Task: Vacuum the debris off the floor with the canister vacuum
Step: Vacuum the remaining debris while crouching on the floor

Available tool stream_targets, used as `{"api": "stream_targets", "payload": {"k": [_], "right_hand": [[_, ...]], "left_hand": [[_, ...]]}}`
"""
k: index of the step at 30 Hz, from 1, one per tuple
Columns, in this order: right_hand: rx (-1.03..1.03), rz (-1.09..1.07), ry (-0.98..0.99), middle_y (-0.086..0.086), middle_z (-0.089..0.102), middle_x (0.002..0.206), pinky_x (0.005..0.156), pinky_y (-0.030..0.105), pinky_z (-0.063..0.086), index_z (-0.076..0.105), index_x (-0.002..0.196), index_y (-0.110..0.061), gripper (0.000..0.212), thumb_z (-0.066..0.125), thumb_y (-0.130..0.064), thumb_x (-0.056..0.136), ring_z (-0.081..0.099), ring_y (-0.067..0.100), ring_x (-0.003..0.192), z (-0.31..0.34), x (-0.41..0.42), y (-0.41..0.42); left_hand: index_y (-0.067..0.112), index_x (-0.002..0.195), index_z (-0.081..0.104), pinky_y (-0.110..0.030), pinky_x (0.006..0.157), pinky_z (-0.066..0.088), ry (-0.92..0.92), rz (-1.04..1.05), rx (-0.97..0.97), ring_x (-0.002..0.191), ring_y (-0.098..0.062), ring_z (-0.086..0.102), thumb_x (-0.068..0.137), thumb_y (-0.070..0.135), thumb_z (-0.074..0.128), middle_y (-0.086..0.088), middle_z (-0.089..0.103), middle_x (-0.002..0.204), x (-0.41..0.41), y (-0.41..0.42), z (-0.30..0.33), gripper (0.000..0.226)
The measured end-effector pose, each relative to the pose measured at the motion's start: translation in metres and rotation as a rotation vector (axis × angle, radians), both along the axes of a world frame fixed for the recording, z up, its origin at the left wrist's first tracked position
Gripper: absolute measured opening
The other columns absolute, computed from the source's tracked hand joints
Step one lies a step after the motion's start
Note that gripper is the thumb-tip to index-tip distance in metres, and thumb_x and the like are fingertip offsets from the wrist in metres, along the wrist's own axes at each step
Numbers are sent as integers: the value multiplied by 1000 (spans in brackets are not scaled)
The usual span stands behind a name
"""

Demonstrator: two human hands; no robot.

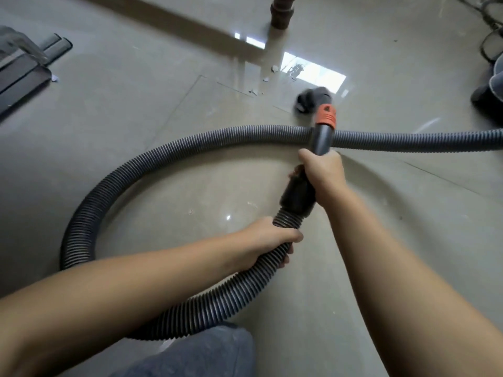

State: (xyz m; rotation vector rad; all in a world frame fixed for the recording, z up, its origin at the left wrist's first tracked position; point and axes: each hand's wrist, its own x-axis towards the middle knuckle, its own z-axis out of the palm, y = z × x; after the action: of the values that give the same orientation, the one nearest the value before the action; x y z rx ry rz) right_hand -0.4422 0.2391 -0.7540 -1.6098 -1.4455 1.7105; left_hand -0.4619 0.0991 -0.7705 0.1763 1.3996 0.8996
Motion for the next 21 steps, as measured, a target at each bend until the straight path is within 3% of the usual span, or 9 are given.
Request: {"api": "stream_targets", "payload": {"k": [3,5,7,10,12,16,21], "right_hand": [[34,351,-53,10,54,61,44,26,51,46,93,-5,15,56,-5,82,59,17,39,0,-37,-20],[77,476,-138,7,59,67,51,29,54,47,99,-8,21,58,-11,81,64,20,47,-2,-48,-27],[115,361,-156,5,60,66,48,26,51,49,98,-9,21,59,-14,81,64,20,47,-12,-43,-19],[63,-53,-48,5,56,60,53,32,53,48,94,-8,17,59,-11,81,61,17,42,-28,-21,6],[35,-190,-6,4,56,62,56,32,55,47,95,-8,16,57,-11,83,62,16,45,-30,-14,21],[21,-198,28,5,57,65,51,26,52,48,99,-8,17,56,-10,84,62,16,47,-24,-41,53],[48,111,-45,7,59,63,62,37,58,52,95,-4,18,60,-11,81,63,21,49,-16,-81,81]], "left_hand": [[6,79,52,-26,46,47,-21,201,-17,43,-19,53,87,4,62,-8,55,58,3,-16,-8,13],[5,79,52,-28,49,47,-57,269,-16,44,-20,53,86,3,61,-7,55,56,5,-20,-14,11],[5,81,52,-27,48,46,-27,225,-8,45,-20,53,86,3,61,-7,55,57,-2,-15,-20,11],[8,75,52,-25,47,44,75,24,17,44,-17,52,83,5,63,-5,55,56,-19,2,-25,14],[10,74,51,-24,47,45,131,-72,27,44,-17,52,81,6,64,-5,55,58,-30,18,-27,15],[11,77,52,-25,49,45,189,-44,60,47,-17,52,81,7,64,-7,55,62,-58,53,-26,12],[11,80,51,-25,47,45,138,104,118,45,-15,52,85,8,63,-7,54,63,-64,76,-25,14]]}}
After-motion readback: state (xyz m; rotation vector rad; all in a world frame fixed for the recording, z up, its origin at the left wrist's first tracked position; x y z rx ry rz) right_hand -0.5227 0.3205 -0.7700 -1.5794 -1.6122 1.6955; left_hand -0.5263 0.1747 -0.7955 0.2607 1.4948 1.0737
